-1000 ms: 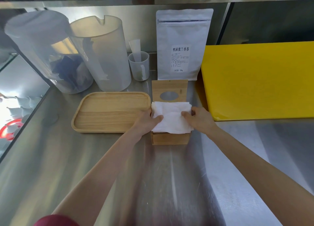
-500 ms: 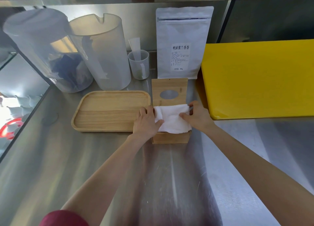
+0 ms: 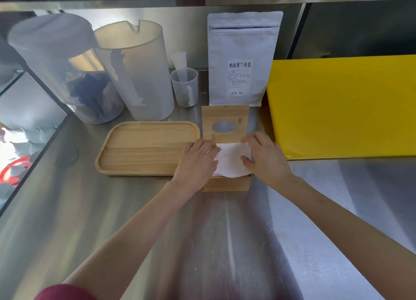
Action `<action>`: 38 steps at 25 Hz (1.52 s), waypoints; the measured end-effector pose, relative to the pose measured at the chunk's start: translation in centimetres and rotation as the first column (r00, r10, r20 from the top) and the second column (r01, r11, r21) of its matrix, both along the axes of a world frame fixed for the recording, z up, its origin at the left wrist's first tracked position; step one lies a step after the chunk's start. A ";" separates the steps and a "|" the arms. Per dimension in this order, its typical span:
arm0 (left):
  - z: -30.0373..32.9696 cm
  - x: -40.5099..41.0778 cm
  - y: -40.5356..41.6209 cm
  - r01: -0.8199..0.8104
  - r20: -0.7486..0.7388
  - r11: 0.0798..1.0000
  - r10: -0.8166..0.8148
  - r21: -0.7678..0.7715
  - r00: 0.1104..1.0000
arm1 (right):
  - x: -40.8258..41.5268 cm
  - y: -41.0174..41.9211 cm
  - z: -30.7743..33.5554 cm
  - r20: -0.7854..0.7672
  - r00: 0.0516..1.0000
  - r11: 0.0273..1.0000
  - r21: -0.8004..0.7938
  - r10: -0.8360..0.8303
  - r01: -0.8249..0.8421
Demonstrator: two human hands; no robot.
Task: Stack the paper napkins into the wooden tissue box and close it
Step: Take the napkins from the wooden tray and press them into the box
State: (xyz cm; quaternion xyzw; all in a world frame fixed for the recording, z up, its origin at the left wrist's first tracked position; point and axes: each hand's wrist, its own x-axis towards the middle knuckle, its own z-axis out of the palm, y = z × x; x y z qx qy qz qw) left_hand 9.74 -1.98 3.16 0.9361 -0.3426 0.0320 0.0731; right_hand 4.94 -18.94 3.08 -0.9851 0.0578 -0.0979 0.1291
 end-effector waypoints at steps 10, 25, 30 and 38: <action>-0.2 1.7 -1.4 0.061 -0.179 0.934 0.004 0.353 0.984 | 1.9 0.5 -0.1 -0.293 0.954 0.976 -0.184 0.056 -0.114; 0.3 3.0 -1.2 0.169 -0.150 0.847 -0.107 0.503 0.983 | 3.4 1.5 1.2 -0.545 0.834 0.888 -0.338 0.087 -0.313; 1.0 3.1 -0.9 0.127 -0.026 0.841 -0.133 0.526 0.991 | 3.0 0.7 1.5 -0.527 0.833 0.894 -0.275 0.169 -0.355; 0.8 3.4 -2.0 0.017 -0.164 0.807 0.100 0.591 0.981 | 3.6 1.0 1.0 -0.551 0.827 0.894 -0.306 0.113 -0.326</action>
